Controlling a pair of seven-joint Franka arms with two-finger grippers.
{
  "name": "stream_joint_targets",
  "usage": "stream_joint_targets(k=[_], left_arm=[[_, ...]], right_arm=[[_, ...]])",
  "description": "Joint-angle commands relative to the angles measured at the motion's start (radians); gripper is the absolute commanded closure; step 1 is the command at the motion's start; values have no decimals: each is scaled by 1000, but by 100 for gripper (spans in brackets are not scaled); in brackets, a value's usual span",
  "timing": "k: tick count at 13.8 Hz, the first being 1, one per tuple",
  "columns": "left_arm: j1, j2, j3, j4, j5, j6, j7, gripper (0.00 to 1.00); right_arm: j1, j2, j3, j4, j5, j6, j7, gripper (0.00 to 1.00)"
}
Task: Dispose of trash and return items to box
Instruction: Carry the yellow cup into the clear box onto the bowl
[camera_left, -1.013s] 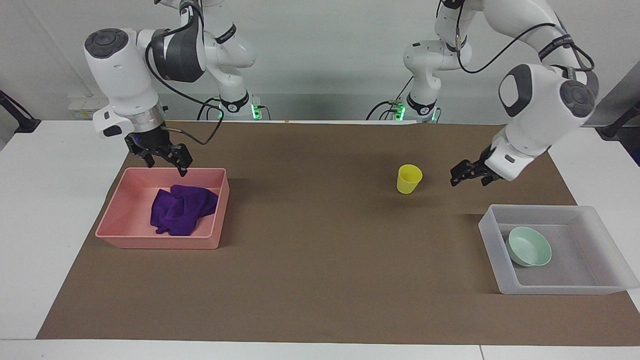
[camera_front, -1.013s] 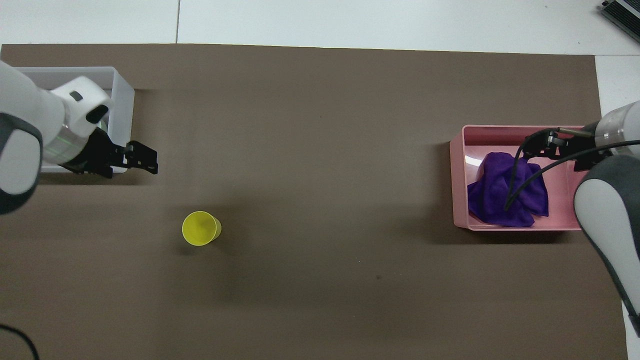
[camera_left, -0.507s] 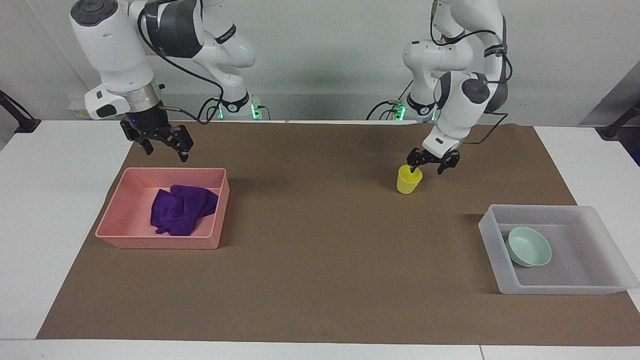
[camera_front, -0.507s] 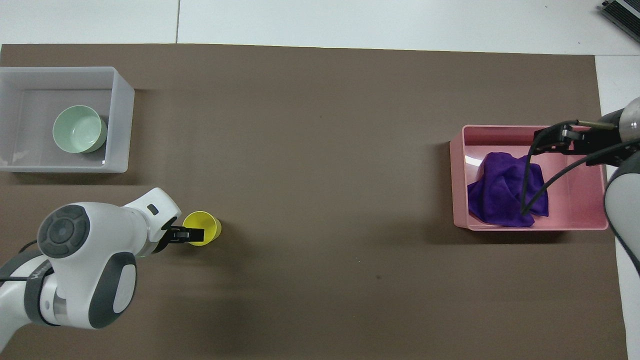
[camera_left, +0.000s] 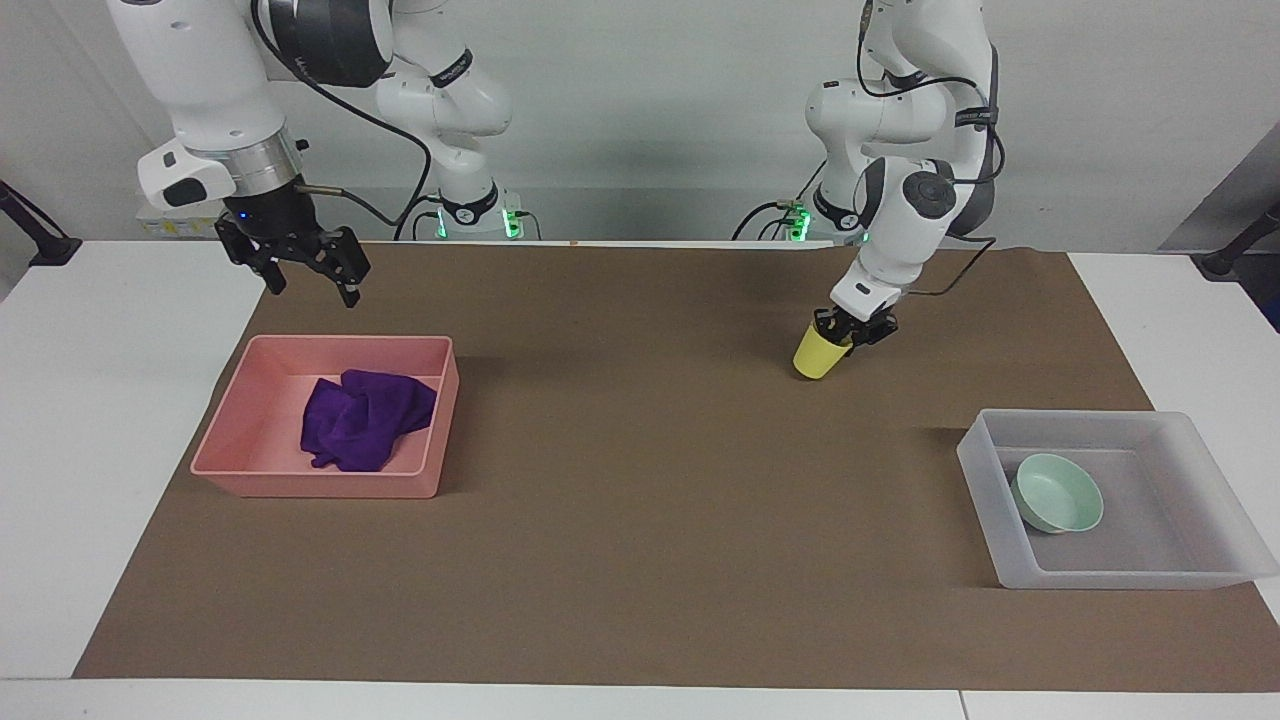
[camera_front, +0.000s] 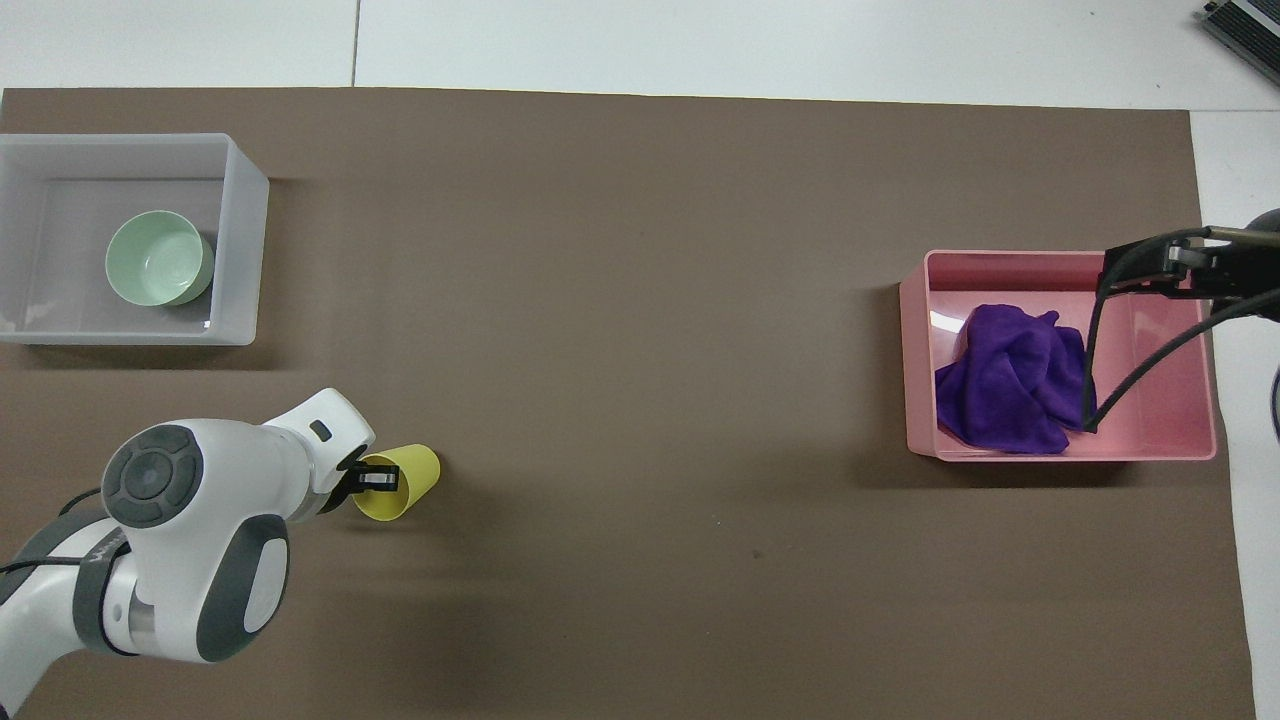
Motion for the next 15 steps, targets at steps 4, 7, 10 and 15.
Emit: stream_joint_targets(k=[4,7,10,15], left_arm=[[7,13,27,290,0,-363,-27,100],[163,75,27,601,2,-591,-1,100],[309,273,27,950,15,-705,6,100],[400,516,30,1101,67,-603,36,100]], right_arm=[[-11,5,4,17,15,-26,-29,0],[1,16,10,49,12,-46,-29,0],[10,30,19,86,20,-66,-27,0],[27,33,22,83,12,-74,-19,0]])
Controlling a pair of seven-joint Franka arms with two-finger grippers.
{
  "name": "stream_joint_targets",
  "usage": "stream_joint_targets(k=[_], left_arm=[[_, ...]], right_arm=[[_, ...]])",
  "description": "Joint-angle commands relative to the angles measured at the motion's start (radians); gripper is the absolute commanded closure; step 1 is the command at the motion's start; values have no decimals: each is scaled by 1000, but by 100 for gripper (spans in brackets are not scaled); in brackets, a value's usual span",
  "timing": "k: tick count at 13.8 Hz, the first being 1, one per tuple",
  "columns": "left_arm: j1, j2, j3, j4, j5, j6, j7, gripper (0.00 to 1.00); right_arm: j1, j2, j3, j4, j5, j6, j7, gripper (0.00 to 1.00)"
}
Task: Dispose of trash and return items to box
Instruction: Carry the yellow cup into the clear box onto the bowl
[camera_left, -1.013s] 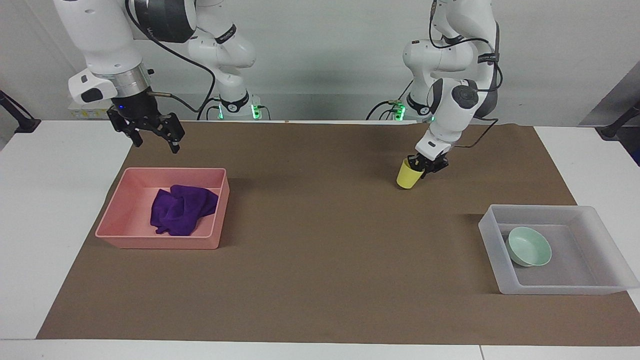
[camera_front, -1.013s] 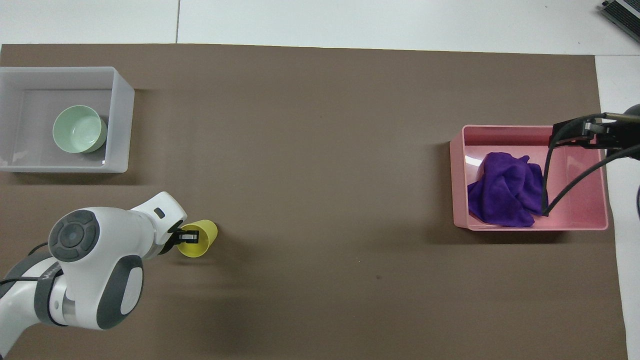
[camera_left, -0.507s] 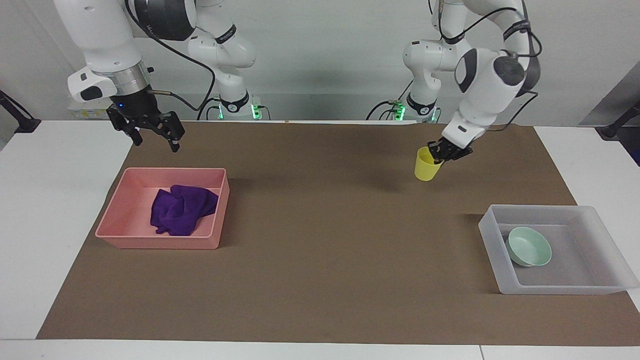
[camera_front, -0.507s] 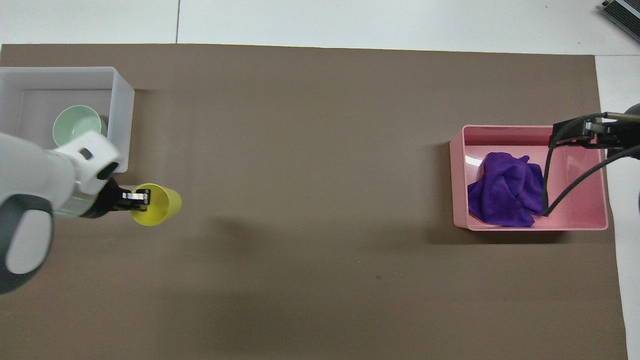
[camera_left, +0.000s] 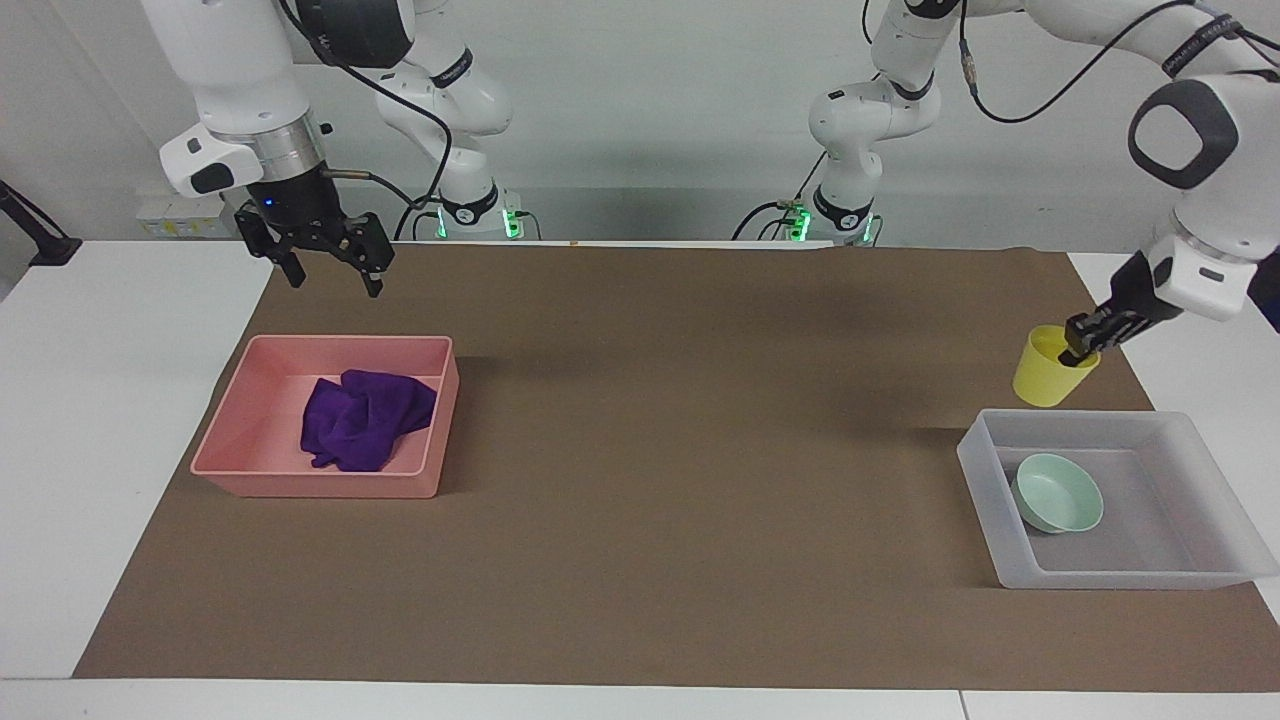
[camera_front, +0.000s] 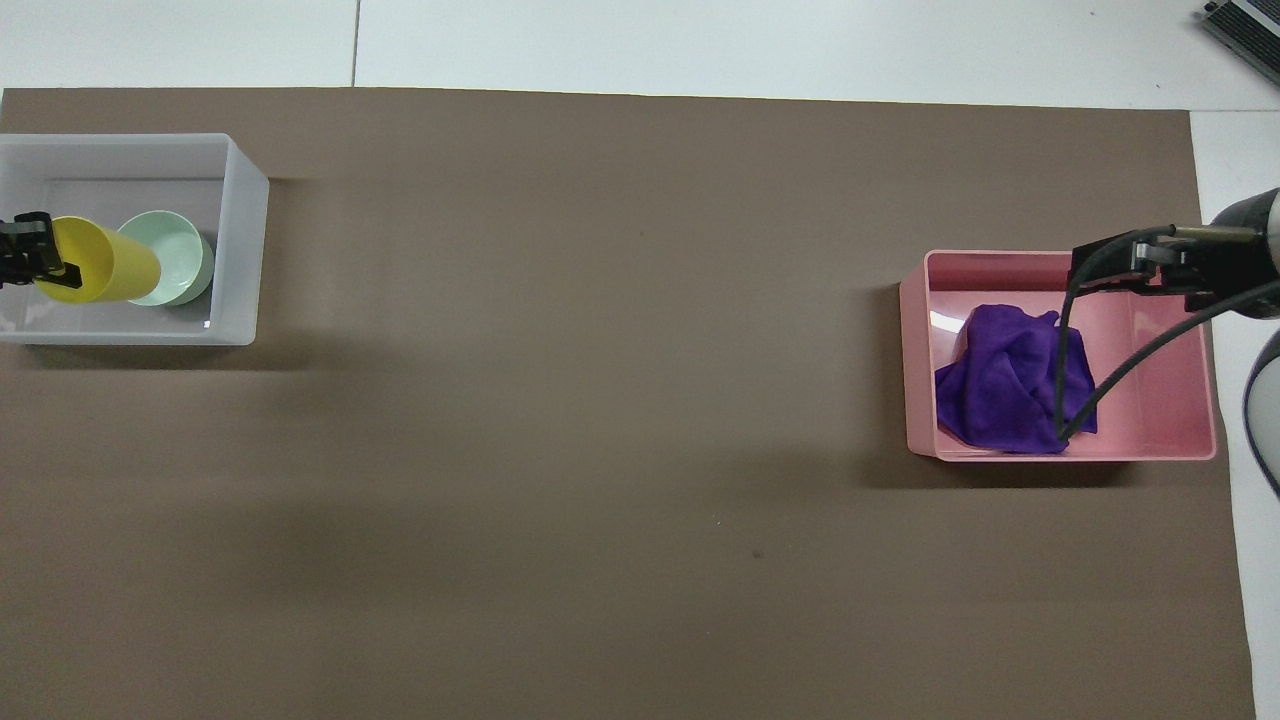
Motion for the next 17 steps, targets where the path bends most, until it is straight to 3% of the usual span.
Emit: stream_joint_targets(k=[1,5,13,14,15,16,17], left_arm=[[4,120,-12,89,32,61,-3,100],[27,200,0,86,44,140,9,100],[43,237,0,23,70,183,18,100],[37,243,0,21,70,181,12,84],[37,251,0,21,70,184,14,12],[41,249,0,23,72,204,23,0],[46,240,0,32,72,204,23,0]], right_arm=[[-11,15,4,31,12,-48,-17,0],[-7,3,4,21,21,-103,-16,0],[47,-2,-14,20,21,-109,-11,0],[65,-4,-38,14,21,-109,-11,0],[75,-5,-49,11,21,-111,-13,0],[84,-7,-54,8,21,-116,-11,0],[85,-8,-62,6,21,-123,-11,0]])
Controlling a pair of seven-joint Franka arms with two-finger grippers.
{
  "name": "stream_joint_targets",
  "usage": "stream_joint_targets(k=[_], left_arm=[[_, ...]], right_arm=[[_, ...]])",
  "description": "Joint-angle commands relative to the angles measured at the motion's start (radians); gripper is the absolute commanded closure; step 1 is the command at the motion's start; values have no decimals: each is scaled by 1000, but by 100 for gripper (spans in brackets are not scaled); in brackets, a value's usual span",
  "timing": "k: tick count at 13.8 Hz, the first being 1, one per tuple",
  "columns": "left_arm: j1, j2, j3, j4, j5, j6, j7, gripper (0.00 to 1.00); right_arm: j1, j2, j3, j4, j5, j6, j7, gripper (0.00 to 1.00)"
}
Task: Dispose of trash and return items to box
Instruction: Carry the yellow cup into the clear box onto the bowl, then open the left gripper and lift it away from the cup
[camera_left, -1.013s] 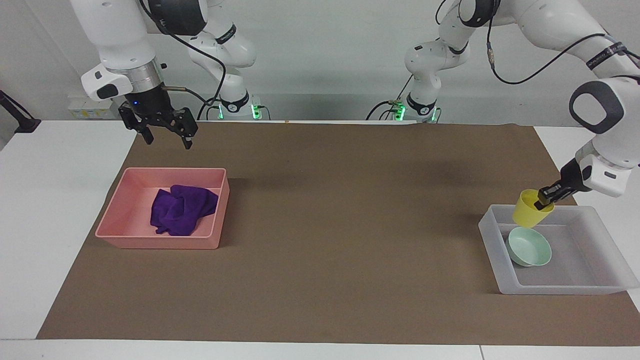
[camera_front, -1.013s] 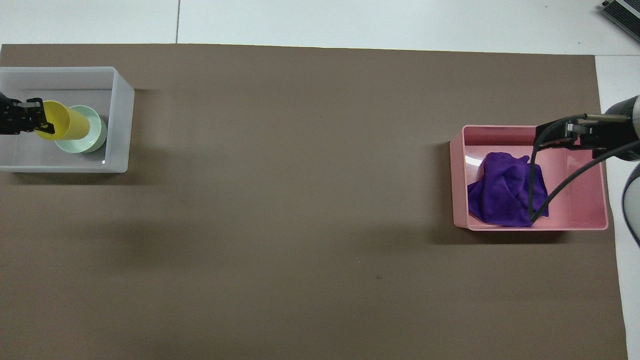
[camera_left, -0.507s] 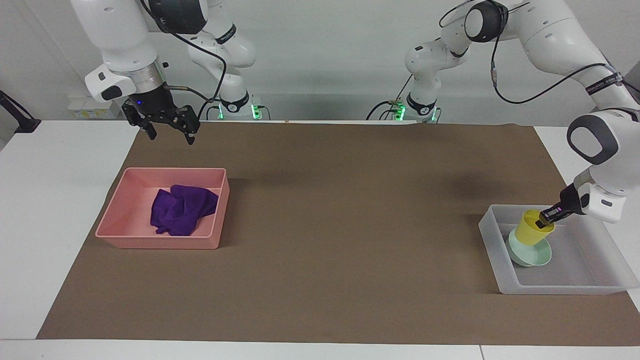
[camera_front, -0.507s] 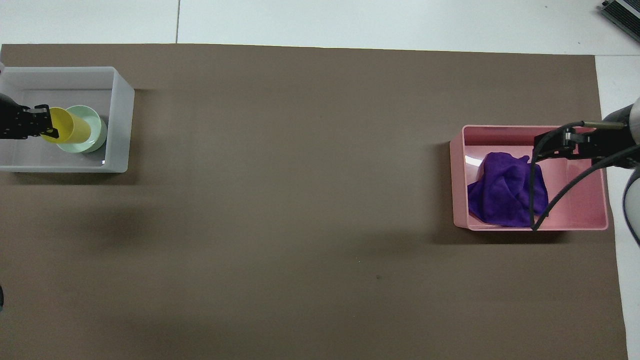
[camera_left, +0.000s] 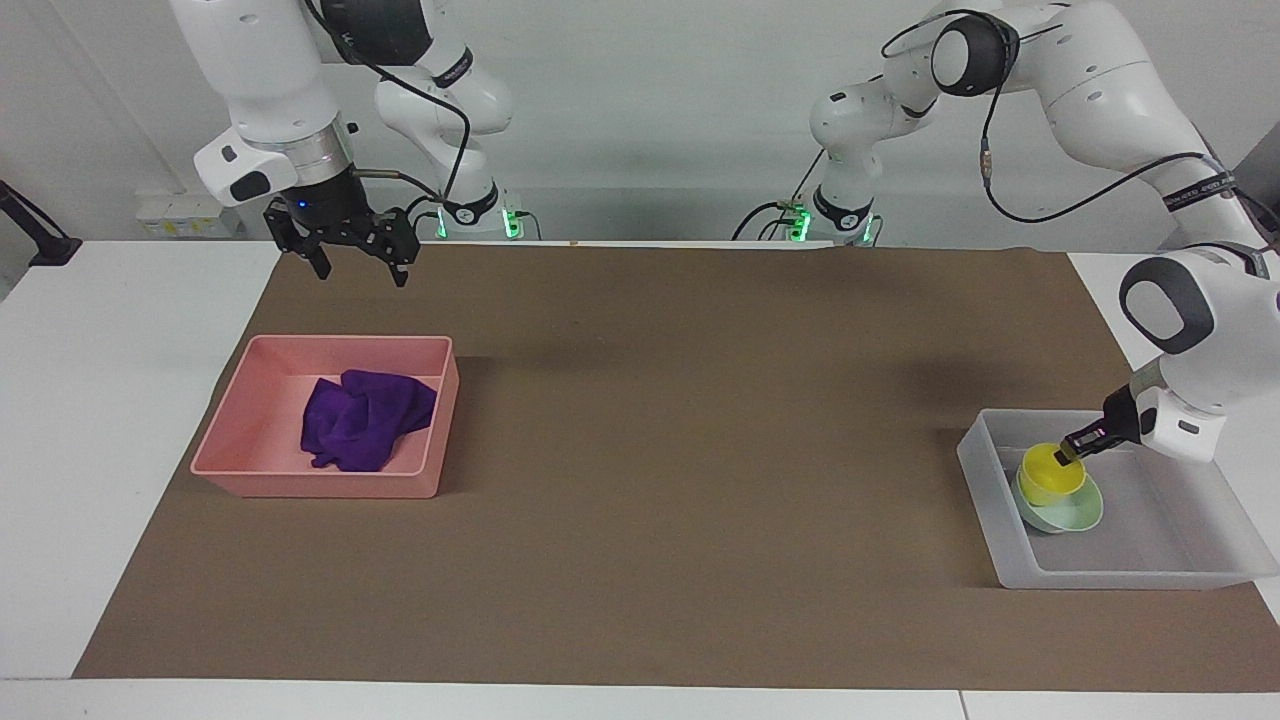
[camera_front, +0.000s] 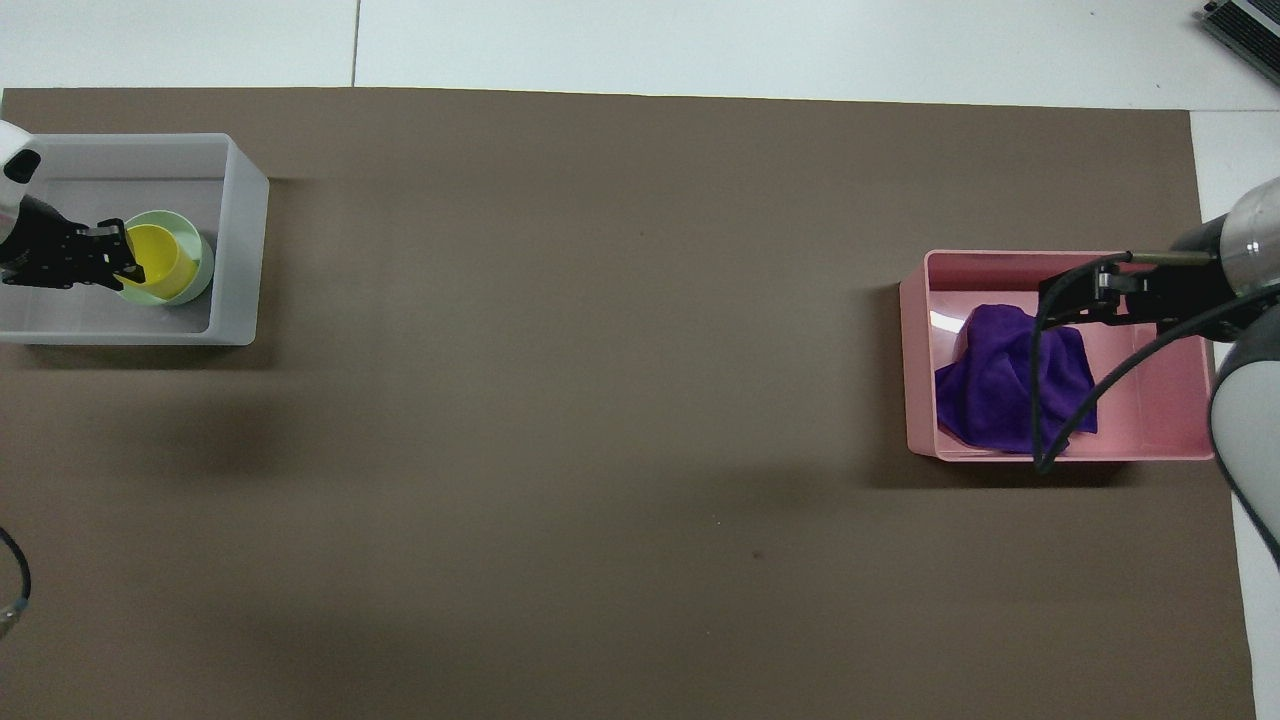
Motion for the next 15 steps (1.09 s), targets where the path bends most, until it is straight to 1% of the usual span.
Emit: stream_joint_targets(k=[1,3,4,6,7,9,10,12,13,14,15], left_arm=[[10,-22,0,0,27,23,23,0],[13,-41,0,18,26,20,53,0],[6,-73,0,18,27,20,55,0],[-23,-113,-6,38,35,17,66,0],[-54,-158,-9,34,35,-1,48,0],[-89,-223,-11,40,39,-108,20,0],[-100,-239,-22,41,39,-144,-3,0],[-144,-284,-26,43,38,-166,-12,0],[-178,-311,-34,43,59,-181,-17,0],[-192,-341,-31,44,65,-220,-22,0],[-204,-363,-37,43,65,-298,-23,0]], right_arm=[[11,-16,-27,-8,17,-28,-11,0],[12,-27,-30,-31,17,-30,-10,0],[15,-29,-36,-32,16,-28,-10,0],[12,-29,-37,-32,16,-27,-11,0],[8,-29,-37,-32,16,-24,-11,0],[-3,-27,-37,-32,17,-19,-16,0],[-5,-27,-39,-32,17,-24,-20,0],[-6,-27,-39,-32,17,-25,-22,0],[-6,-27,-39,-32,17,-25,-22,0],[-6,-27,-39,-32,17,-25,-22,0],[-6,-27,-39,-32,17,-27,-22,0]])
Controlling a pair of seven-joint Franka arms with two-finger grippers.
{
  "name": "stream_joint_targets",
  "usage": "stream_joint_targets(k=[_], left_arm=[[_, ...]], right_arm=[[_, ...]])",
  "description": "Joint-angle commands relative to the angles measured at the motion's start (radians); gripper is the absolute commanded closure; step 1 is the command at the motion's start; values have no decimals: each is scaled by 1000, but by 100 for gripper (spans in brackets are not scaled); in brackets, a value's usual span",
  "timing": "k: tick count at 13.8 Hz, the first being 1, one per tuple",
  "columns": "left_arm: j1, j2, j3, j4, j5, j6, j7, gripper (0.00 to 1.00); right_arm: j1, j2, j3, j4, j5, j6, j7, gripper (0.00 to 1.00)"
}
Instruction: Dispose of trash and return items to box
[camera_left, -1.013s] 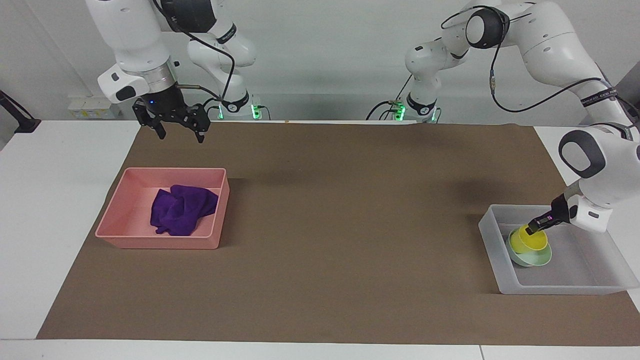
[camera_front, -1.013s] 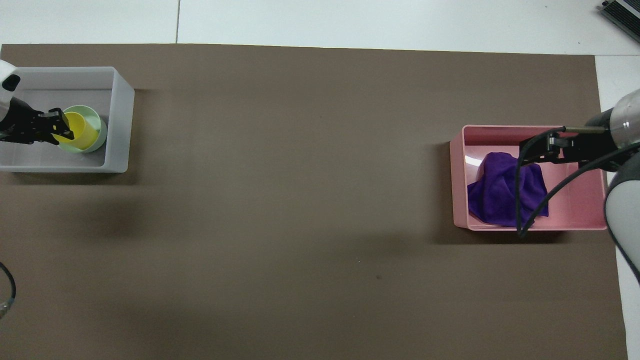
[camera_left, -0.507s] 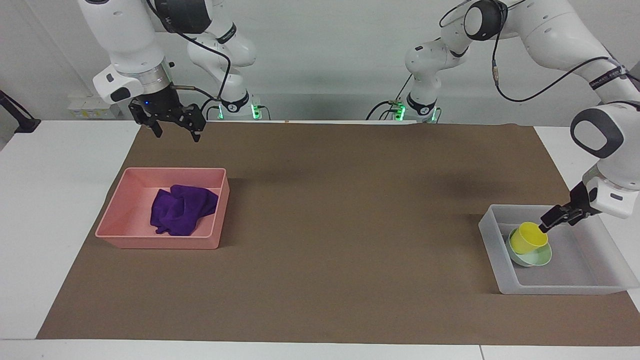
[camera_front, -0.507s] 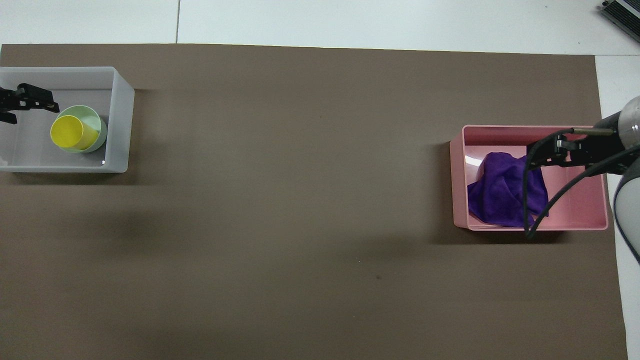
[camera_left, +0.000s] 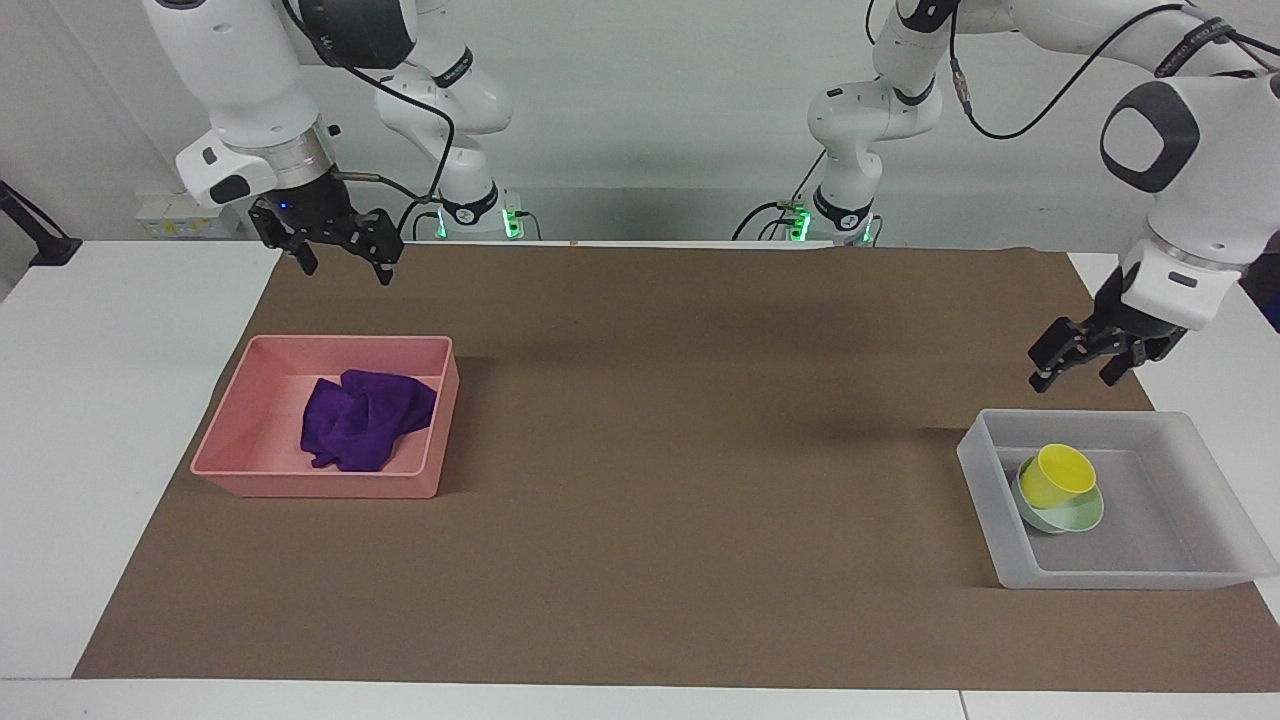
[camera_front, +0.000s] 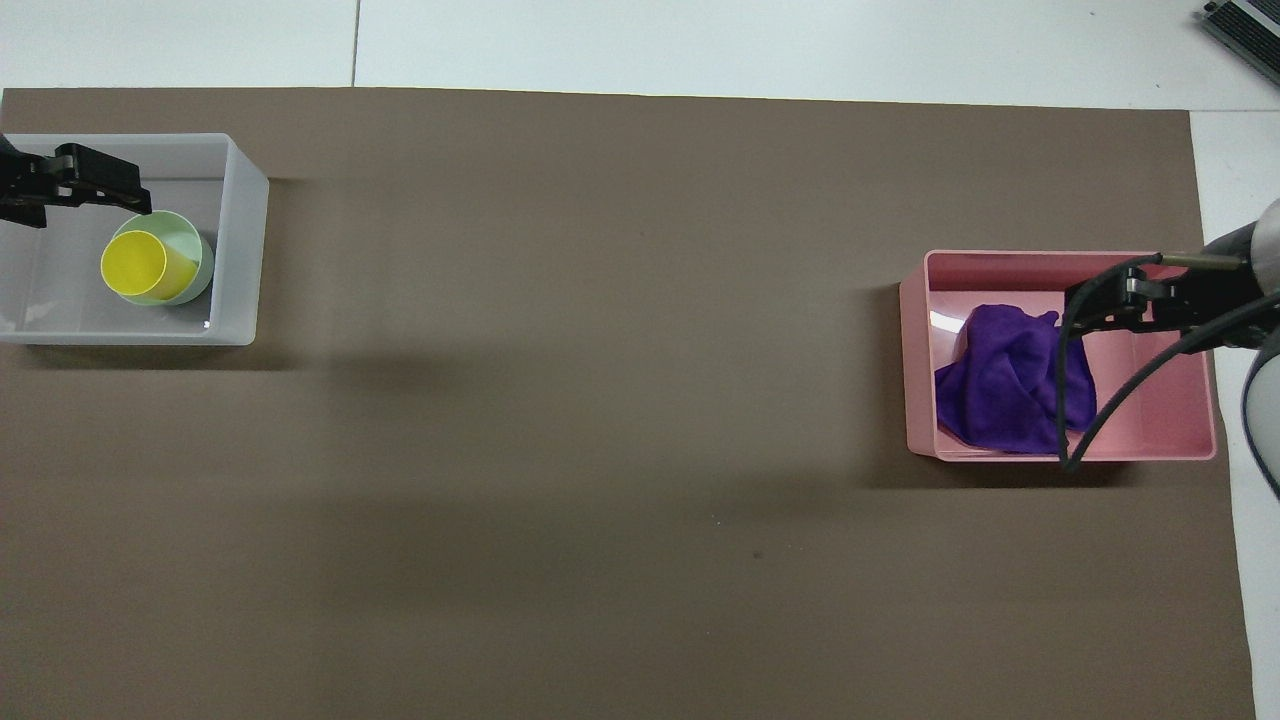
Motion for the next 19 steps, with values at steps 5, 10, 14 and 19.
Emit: stream_joint_targets(k=[5,10,14,19], left_arm=[[-153,-188,43,-154,29,-180,-60,0],[-206,-236,100,-198,4,-181,-37,0],[-197,-239,100,-207,4,-182,-36,0],[-182,-239,94,-205,1,-179,-36,0]], right_arm=[[-8,-25,-1,-27,17,-4,-22,0],[-8,-25,-1,-27,17,-5,-23,0],[-8,-25,-1,-27,17,-5,-22,0],[-8,-25,-1,-27,17,-4,-22,0]])
